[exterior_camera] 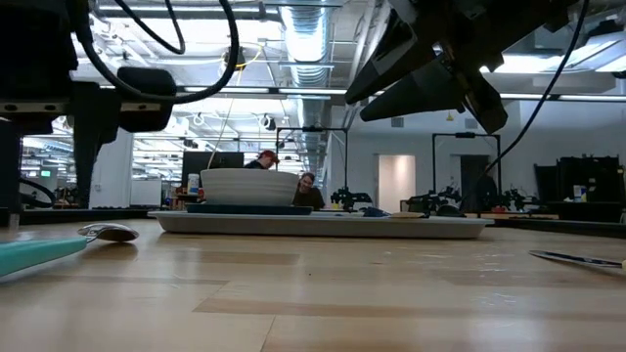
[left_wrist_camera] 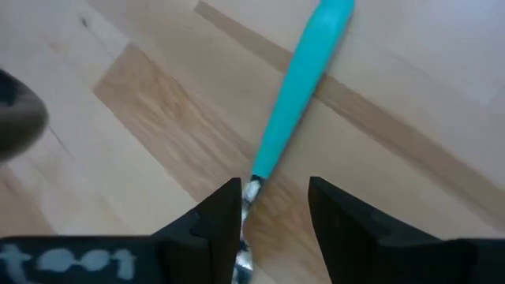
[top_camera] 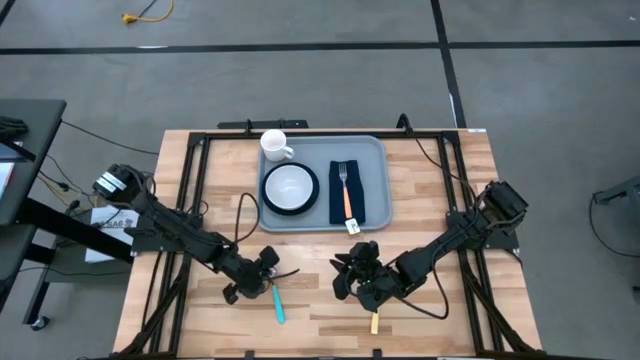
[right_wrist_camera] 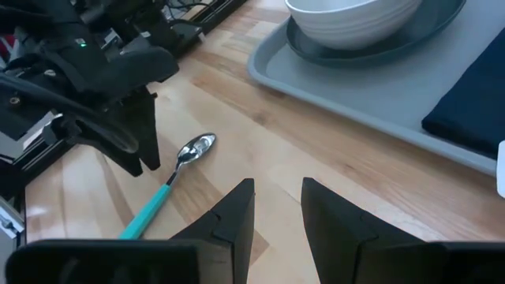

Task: Set up tray
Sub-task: Put the light blue spoon on the dark blue table napkin to the left of the orange fork

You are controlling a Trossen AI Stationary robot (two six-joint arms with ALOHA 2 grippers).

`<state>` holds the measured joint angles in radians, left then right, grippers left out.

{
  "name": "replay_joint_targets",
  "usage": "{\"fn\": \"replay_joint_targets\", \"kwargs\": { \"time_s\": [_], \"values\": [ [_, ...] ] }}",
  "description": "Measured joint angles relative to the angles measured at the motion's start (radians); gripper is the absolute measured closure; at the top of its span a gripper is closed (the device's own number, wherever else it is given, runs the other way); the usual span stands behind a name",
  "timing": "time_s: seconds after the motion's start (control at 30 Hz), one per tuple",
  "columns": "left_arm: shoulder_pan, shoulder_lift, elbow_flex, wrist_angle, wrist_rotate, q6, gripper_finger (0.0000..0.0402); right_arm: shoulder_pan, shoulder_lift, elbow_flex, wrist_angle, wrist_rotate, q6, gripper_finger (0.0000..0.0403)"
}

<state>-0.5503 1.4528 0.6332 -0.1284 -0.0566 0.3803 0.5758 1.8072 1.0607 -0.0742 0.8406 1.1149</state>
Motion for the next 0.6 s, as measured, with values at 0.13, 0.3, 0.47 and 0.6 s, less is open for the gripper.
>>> {"fn": "replay_joint_targets", "kwargs": {
  "time_s": [0.13,0.3,0.47,0.6],
  "values": [
    [0.000,0.000,0.001,-0.008,-0.012,0.096,0.0262,0.000,0.000,0.000,0.000,0.000,0.000,0.0305],
    [0.019,0.000,0.001,-0.030,-0.053,0.114,0.0262,0.000,0.000,0.000,0.000,-0.001,-0.009,0.0305],
    [0.052,0.000,0.001,-0.049,-0.057,0.119,0.0262,0.000,0.000,0.000,0.000,-0.001,-0.016,0.0305],
    [0.063,0.000,0.001,-0.049,-0.056,0.120,0.0262,0.000,0.000,0.000,0.000,-0.002,-0.016,0.0305]
  ]
}}
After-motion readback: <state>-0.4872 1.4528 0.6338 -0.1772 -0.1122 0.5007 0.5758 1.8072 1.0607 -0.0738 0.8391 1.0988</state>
